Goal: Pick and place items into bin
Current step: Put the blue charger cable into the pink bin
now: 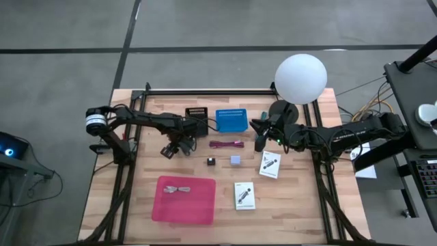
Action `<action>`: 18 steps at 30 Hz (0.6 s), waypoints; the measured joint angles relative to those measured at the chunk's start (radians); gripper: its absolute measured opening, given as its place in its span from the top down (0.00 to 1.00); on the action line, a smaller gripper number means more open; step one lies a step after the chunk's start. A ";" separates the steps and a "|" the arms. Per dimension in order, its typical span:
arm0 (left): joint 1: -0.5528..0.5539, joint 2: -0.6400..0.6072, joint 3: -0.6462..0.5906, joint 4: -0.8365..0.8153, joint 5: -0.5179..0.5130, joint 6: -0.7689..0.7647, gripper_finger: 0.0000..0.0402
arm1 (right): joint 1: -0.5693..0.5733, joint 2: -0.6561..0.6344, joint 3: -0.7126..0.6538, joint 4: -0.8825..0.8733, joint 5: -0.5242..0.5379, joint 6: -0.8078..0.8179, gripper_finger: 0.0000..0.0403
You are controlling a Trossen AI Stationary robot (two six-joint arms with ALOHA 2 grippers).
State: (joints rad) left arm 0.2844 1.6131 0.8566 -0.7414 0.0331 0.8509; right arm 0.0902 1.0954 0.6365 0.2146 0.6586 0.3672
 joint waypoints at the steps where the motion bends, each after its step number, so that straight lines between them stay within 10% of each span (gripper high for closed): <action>1: 0.000 0.001 0.000 0.000 0.000 0.000 0.56 | 0.000 0.000 0.000 0.000 0.000 0.000 0.86; 18: 0.004 0.002 -0.002 0.009 -0.004 -0.006 0.56 | 0.000 0.000 -0.003 0.000 0.000 -0.004 0.86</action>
State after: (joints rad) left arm 0.2886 1.6151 0.8547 -0.7328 0.0291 0.8444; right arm 0.0906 1.0954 0.6334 0.2142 0.6582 0.3634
